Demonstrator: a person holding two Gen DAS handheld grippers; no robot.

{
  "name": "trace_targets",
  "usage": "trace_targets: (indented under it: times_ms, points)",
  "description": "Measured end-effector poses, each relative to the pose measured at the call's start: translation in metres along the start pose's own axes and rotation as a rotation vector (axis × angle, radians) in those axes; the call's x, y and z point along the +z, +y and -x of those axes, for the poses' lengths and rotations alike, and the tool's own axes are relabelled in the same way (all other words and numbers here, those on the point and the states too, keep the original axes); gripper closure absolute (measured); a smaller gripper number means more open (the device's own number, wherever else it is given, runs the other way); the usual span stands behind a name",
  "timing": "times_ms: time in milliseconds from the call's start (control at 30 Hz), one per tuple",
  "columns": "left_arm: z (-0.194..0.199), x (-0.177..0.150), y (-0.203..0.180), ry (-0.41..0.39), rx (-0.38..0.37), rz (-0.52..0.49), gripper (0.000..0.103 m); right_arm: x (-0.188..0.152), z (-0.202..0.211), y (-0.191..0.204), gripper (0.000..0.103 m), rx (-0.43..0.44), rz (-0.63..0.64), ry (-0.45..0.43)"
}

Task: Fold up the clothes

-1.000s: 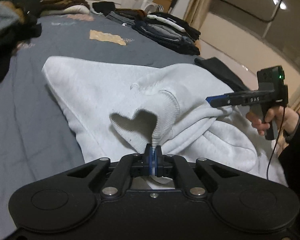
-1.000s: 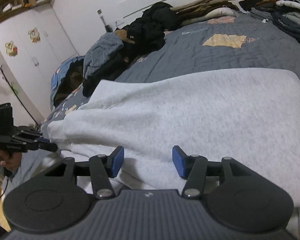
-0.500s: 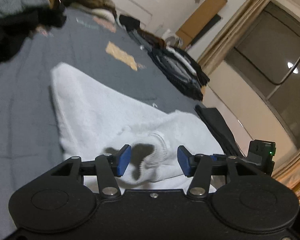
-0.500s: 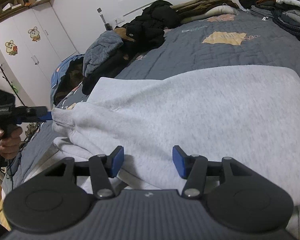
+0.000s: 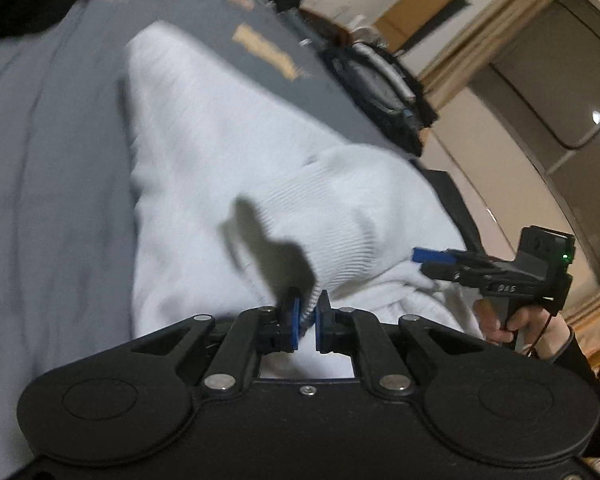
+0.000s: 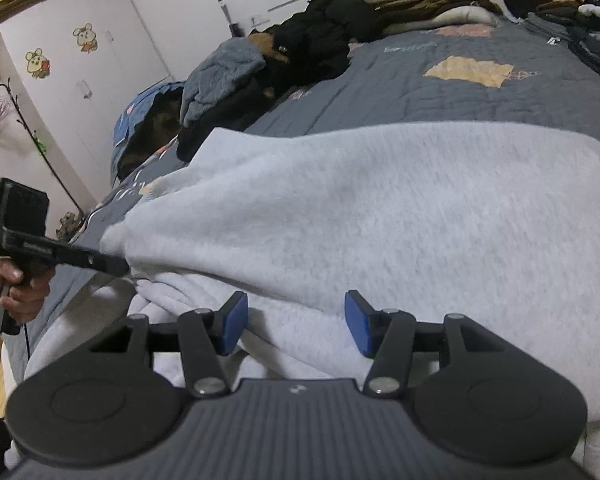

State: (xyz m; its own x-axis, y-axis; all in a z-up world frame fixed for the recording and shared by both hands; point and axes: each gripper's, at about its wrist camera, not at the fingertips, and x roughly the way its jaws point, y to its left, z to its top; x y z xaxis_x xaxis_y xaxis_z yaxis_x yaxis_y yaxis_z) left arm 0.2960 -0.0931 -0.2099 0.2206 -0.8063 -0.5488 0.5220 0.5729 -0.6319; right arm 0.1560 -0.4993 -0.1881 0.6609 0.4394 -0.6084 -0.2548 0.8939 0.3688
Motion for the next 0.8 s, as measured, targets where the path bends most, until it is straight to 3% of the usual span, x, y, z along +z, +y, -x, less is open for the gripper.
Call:
trace_targets:
  times_ms: [133, 200, 233, 267, 400, 500, 533, 600, 633, 767, 800]
  points:
    - [0.009, -0.004, -0.001, -0.036, 0.008, 0.023, 0.089, -0.002, -0.001, 0.001, 0.050, -0.011, 0.017, 0.004]
    - [0.016, 0.005, -0.008, -0.086, 0.013, 0.040, 0.073, -0.004, -0.001, 0.001, 0.050, -0.015, 0.020, 0.004]
    - [0.019, 0.009, -0.010, -0.115, 0.018, 0.053, 0.057, -0.004, -0.001, 0.000, 0.050, -0.014, 0.017, 0.004]
    - [0.024, 0.014, -0.010, -0.150, 0.023, 0.075, 0.048, -0.005, -0.001, -0.001, 0.050, -0.013, 0.013, 0.003]
    - [0.023, 0.036, -0.007, -0.203, 0.066, 0.154, 0.048, -0.007, -0.002, -0.001, 0.050, -0.016, 0.017, 0.002]
    - [0.000, 0.049, -0.011, -0.128, 0.183, 0.153, 0.053, -0.006, -0.001, 0.000, 0.050, -0.019, 0.012, -0.003]
    - [-0.008, 0.052, -0.015, -0.101, 0.232, 0.130, 0.064, -0.006, -0.001, 0.000, 0.050, -0.020, 0.009, -0.004]
    - [-0.014, 0.054, -0.029, -0.094, 0.276, 0.043, 0.098, -0.005, 0.000, -0.001, 0.050, -0.018, -0.002, -0.008]
    - [-0.012, 0.056, -0.034, -0.111, 0.280, 0.009, 0.103, -0.005, 0.001, -0.001, 0.050, -0.015, -0.009, -0.012]
    - [0.017, 0.079, -0.047, -0.262, 0.253, -0.065, 0.103, -0.001, 0.007, 0.001, 0.049, -0.017, -0.025, -0.035]
    - [0.021, 0.089, -0.050, -0.255, 0.235, -0.072, 0.103, -0.001, 0.009, 0.002, 0.049, -0.024, -0.020, -0.046]
